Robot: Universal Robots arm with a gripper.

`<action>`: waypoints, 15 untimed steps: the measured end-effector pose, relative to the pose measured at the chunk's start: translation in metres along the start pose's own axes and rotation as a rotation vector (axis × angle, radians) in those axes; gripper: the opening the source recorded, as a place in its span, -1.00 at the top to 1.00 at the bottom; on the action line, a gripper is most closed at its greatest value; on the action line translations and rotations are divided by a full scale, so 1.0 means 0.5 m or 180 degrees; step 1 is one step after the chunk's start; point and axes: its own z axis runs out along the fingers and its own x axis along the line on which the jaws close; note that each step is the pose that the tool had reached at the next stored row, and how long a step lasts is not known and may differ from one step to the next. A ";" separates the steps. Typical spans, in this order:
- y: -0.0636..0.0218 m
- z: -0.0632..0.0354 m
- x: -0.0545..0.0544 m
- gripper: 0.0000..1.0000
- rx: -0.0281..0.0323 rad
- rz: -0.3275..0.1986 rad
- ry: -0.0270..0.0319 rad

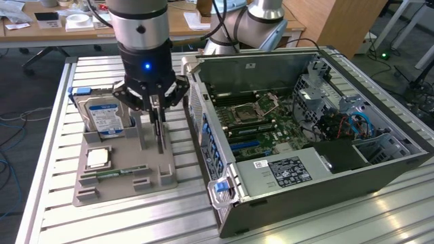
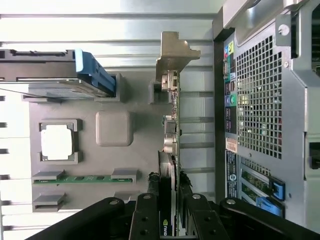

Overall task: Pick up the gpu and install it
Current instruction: 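Pick up the gpu and move the gpu toward the slot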

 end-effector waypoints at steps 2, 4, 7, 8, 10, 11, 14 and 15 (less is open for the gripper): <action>0.001 -0.015 -0.001 0.47 0.0000 0.0000 0.0000; 0.001 -0.029 -0.001 0.47 0.0000 0.0000 0.0000; 0.002 -0.048 -0.002 0.47 0.0000 0.0000 0.0000; 0.002 -0.053 -0.002 0.47 0.0000 0.0000 0.0000; 0.002 -0.063 -0.002 0.47 0.0000 0.0000 0.0000; 0.003 -0.067 -0.002 0.47 0.0000 0.0000 0.0000; 0.003 -0.077 -0.003 0.47 0.0000 0.0000 0.0000; 0.003 -0.081 -0.003 0.47 0.0000 0.0000 0.0000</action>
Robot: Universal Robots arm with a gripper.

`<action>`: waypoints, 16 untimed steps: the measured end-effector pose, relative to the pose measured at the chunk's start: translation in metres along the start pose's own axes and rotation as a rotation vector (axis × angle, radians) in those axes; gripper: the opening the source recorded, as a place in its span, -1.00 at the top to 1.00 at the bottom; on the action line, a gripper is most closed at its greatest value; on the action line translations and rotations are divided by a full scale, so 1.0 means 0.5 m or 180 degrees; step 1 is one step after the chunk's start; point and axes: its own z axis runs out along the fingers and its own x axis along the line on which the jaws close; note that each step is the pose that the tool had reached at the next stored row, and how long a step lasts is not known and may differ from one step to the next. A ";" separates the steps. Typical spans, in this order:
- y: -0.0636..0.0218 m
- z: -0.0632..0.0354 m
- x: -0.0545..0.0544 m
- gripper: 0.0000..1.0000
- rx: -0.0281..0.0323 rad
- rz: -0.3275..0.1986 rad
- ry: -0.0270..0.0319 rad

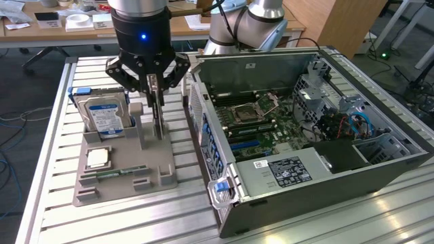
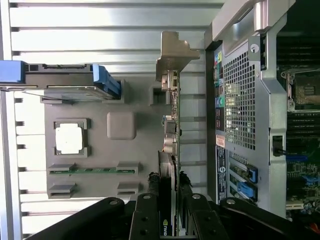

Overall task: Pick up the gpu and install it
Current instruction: 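Pick up the gpu and move the gpu toward the slot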

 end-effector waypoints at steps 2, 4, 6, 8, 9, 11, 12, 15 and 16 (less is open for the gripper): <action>0.000 -0.007 0.000 0.47 0.0000 0.0000 0.0000; 0.001 -0.014 0.000 0.47 0.0000 0.0000 0.0000; 0.001 -0.022 -0.001 0.47 0.0000 0.0000 0.0000; 0.001 -0.028 -0.001 0.47 0.0000 0.0000 0.0000; 0.001 -0.032 -0.001 0.47 0.0000 0.0000 0.0000; 0.001 -0.039 -0.001 0.47 0.0000 0.0000 0.0000; 0.002 -0.043 -0.002 0.47 0.0000 0.0000 0.0000; 0.002 -0.052 -0.002 0.47 0.0000 0.0000 0.0000; 0.002 -0.055 -0.002 0.47 0.0000 0.0000 0.0000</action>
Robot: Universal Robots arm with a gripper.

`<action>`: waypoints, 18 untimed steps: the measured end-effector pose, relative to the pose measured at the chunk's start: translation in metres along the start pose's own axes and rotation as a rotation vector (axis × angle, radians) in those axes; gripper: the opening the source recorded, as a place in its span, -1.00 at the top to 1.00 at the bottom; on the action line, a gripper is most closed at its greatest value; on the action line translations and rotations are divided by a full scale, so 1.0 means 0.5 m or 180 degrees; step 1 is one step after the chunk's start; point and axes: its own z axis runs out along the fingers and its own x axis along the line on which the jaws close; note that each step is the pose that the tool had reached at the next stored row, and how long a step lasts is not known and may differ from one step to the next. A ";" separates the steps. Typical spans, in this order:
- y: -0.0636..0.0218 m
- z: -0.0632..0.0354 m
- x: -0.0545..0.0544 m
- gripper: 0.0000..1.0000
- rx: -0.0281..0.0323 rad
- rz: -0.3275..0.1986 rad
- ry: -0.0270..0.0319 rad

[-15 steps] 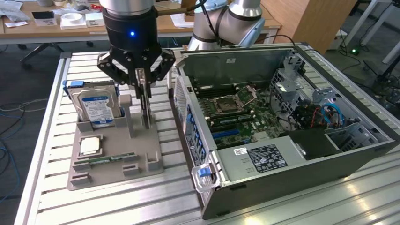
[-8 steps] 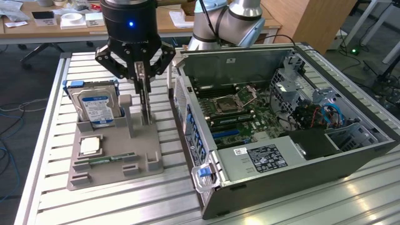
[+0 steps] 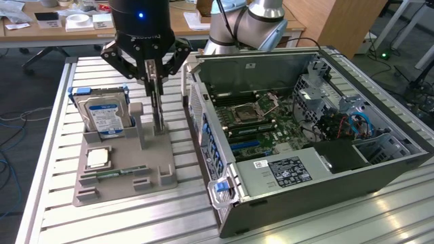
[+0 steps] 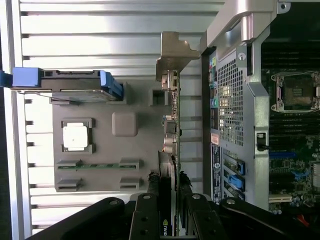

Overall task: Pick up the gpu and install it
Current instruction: 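Pick up the gpu and move the gpu toward the slot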

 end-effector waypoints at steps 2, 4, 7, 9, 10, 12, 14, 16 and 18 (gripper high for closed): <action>0.000 -0.006 0.000 0.47 0.0000 0.0000 0.0000; 0.000 -0.012 0.000 0.47 0.0000 0.0000 0.0000; 0.001 -0.022 -0.001 0.47 0.0000 0.0000 0.0000; 0.001 -0.029 -0.001 0.47 0.0000 0.0000 0.0000; 0.001 -0.032 -0.001 0.47 0.0000 0.0000 0.0000; 0.001 -0.039 -0.001 0.47 0.0000 0.0000 0.0000; 0.002 -0.046 -0.002 0.47 0.0000 0.0000 0.0000; 0.002 -0.053 -0.002 0.47 0.0000 0.0000 0.0000; 0.002 -0.060 -0.002 0.47 0.0000 0.0000 0.0000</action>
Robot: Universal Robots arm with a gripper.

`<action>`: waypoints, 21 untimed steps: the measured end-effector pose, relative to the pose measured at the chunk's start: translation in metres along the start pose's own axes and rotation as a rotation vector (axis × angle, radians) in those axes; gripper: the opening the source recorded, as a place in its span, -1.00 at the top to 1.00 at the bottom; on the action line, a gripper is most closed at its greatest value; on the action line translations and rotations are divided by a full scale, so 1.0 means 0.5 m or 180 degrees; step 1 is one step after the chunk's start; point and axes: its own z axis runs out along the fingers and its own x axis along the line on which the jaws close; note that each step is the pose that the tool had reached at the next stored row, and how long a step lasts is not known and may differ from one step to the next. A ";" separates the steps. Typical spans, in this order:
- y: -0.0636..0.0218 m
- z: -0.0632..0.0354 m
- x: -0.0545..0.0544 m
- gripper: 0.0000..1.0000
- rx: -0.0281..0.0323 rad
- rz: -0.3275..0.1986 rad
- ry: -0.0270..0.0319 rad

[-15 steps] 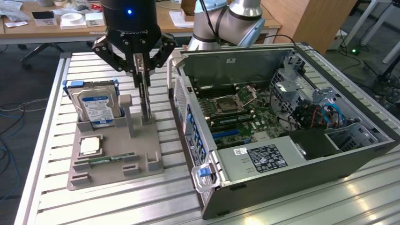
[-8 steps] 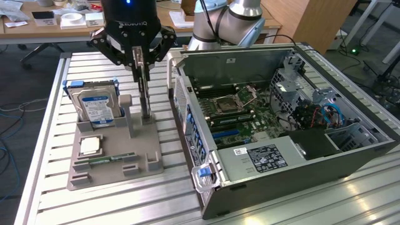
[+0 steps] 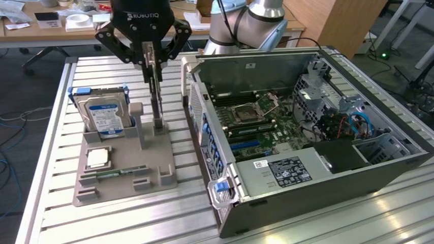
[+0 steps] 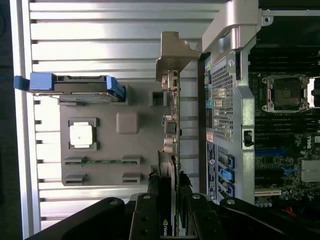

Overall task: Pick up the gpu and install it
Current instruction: 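Pick up the gpu and move the gpu toward the slot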

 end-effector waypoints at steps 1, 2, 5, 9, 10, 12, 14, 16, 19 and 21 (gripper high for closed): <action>0.000 -0.003 0.000 0.47 0.0000 0.0000 0.0000; 0.000 -0.005 0.000 0.47 0.0000 0.0000 0.0000; 0.000 -0.012 0.000 0.47 0.0000 0.0000 0.0000; 0.001 -0.013 -0.001 0.47 0.0000 0.0000 0.0000; 0.001 -0.014 -0.001 0.47 0.0000 0.0000 0.0000; 0.000 -0.014 -0.001 0.47 0.0000 0.0000 0.0000; 0.001 -0.014 -0.001 0.47 0.0000 0.0000 0.0000; 0.001 -0.015 0.000 0.47 0.0000 0.0000 0.0000; 0.001 -0.018 -0.001 0.47 0.0000 0.0000 0.0000; 0.001 -0.020 -0.001 0.47 0.0000 0.0000 0.0000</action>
